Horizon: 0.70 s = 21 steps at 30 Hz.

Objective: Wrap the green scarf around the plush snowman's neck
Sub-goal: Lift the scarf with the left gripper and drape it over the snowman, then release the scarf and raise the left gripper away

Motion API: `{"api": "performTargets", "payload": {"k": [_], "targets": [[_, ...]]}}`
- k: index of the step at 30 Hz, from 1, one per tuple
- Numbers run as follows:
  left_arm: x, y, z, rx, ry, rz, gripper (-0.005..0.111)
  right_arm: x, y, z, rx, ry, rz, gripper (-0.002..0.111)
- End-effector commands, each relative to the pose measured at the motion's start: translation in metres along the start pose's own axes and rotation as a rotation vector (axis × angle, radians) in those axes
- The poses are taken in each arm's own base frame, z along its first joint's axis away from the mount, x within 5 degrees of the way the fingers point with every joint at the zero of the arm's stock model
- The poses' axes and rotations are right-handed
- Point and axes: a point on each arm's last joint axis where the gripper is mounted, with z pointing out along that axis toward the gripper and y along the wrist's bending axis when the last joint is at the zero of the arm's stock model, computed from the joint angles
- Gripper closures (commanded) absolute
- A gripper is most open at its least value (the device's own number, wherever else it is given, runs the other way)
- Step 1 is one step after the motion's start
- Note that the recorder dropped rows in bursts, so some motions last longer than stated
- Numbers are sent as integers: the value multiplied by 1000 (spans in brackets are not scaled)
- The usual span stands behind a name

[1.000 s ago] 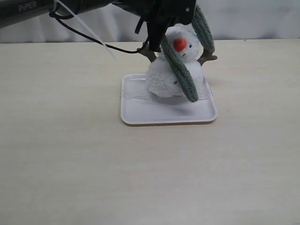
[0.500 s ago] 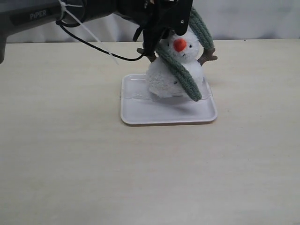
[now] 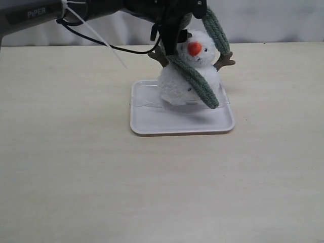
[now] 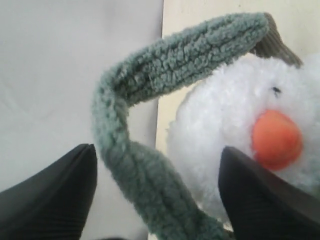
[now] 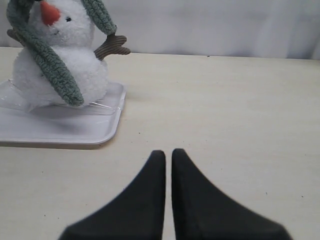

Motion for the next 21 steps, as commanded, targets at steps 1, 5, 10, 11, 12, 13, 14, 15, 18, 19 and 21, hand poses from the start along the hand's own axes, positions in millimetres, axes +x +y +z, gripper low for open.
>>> {"api": "performTargets", "payload": {"k": [1, 5, 10, 11, 12, 13, 14, 15, 18, 19, 21], "targets": [[-9, 6, -24, 77, 6, -115, 41, -1, -1, 0, 8, 0, -5, 104], [-6, 6, -36, 163, 43, -161, 41, -1, -1, 0, 8, 0, -5, 104], [11, 16, -64, 219, 180, -363, 41, -1, -1, 0, 8, 0, -5, 104], [18, 19, -70, 222, 225, -404, 41, -1, -1, 0, 8, 0, -5, 104], [24, 23, -77, 225, 255, -432, 41, -1, -1, 0, 8, 0, -5, 104], [33, 28, -83, 227, 278, -461, 41, -1, -1, 0, 8, 0, -5, 104], [38, 32, -88, 219, 285, -488, 41, -1, -1, 0, 8, 0, -5, 104], [42, 36, -91, 213, 278, -522, 41, -1, -1, 0, 8, 0, -5, 104], [58, 50, -102, 188, 225, -653, 41, -1, -1, 0, 8, 0, -5, 104], [63, 53, -104, 179, 215, -691, 41, -1, -1, 0, 8, 0, -5, 104], [76, 60, -108, 163, 196, -788, 41, -2, -1, 0, 17, -13, -45, 104]]}}
